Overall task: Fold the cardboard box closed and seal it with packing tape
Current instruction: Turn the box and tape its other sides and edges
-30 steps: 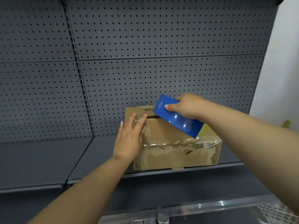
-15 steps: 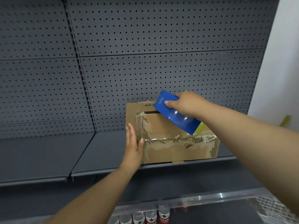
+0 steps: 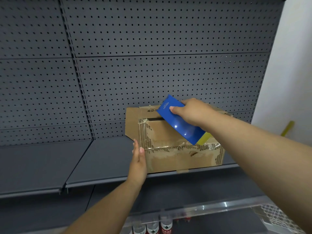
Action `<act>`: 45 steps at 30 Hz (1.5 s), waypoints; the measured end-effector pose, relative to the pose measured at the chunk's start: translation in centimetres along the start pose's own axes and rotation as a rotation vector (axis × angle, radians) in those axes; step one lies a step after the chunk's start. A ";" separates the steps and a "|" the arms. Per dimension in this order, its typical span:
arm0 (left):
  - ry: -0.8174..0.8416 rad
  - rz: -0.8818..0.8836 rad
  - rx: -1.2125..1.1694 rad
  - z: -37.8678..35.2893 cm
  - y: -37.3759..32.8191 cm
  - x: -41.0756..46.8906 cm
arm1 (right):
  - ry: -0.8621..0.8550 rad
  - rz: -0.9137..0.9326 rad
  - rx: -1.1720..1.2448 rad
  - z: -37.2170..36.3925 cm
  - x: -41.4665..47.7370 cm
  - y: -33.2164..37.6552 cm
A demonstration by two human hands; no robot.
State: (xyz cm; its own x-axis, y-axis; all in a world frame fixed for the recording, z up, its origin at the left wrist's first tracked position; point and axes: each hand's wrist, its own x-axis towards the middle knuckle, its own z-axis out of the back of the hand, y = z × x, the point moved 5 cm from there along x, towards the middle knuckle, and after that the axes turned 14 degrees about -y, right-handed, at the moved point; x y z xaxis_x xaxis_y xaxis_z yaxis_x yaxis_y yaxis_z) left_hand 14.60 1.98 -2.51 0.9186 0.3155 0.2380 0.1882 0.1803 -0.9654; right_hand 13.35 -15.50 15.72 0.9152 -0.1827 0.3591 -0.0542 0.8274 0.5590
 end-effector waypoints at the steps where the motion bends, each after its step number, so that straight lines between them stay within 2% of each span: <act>1: 0.001 -0.005 0.004 0.0 -0.1 0.1 | -0.003 0.000 0.006 0.0 0.1 0.0; 4: 0.013 0.002 0.012 0.2 -0.3 0.2 | -0.002 0.000 0.018 -0.1 0.1 -0.1; 11: 0.169 0.039 0.084 0.4 0.5 -0.3 | 0.004 -0.003 0.033 0.0 0.0 0.0; 16: 0.141 -0.053 0.395 0.9 2.6 0.0 | 0.004 -0.010 0.034 -0.1 -0.1 -0.4; 22: 0.077 -0.097 0.464 0.9 2.5 -0.5 | -0.004 -0.004 0.037 -0.3 -0.4 -0.4; 24: 0.094 -0.109 0.507 1.3 3.0 -0.3 | 0.001 -0.001 0.046 -0.3 -0.5 -0.3; 28: 0.185 -0.235 0.787 1.9 3.2 -0.3 | 0.007 0.011 0.072 -0.1 -0.9 -0.2; 31: 0.170 -0.272 0.929 1.8 2.7 -0.6 | 0.012 0.015 0.100 -0.1 -1.1 -0.3; 36: 0.251 -0.210 0.878 1.9 3.0 -0.2 | 0.026 0.027 0.117 -0.1 -1.4 -0.1; 38: 0.189 -0.219 0.743 2.2 0.9 -0.1 | 0.031 0.031 0.121 0.0 -1.4 -0.2; 40: 0.003 -0.401 0.626 2.5 -3.1 0.3 | 0.035 0.032 0.127 0.1 -1.5 -0.3; 42: -0.139 -0.715 0.634 2.2 -7.5 0.9 | 0.038 0.030 0.136 0.2 -1.5 -0.4; 43: -0.161 -0.830 0.661 1.9 -9.1 1.4 | 0.039 0.029 0.139 0.4 -1.5 -0.4; 45: -0.110 -0.945 0.765 1.0 -11.3 2.4 | 0.031 0.027 0.144 0.8 -1.5 -0.5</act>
State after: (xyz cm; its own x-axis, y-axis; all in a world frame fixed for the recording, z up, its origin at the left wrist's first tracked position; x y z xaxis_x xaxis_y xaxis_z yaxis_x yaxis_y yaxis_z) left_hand 14.37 1.60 9.06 0.4897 -0.1667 0.8558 0.4790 0.8716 -0.1043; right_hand 11.71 -16.04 15.48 0.9244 -0.1430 0.3536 -0.1336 0.7470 0.6513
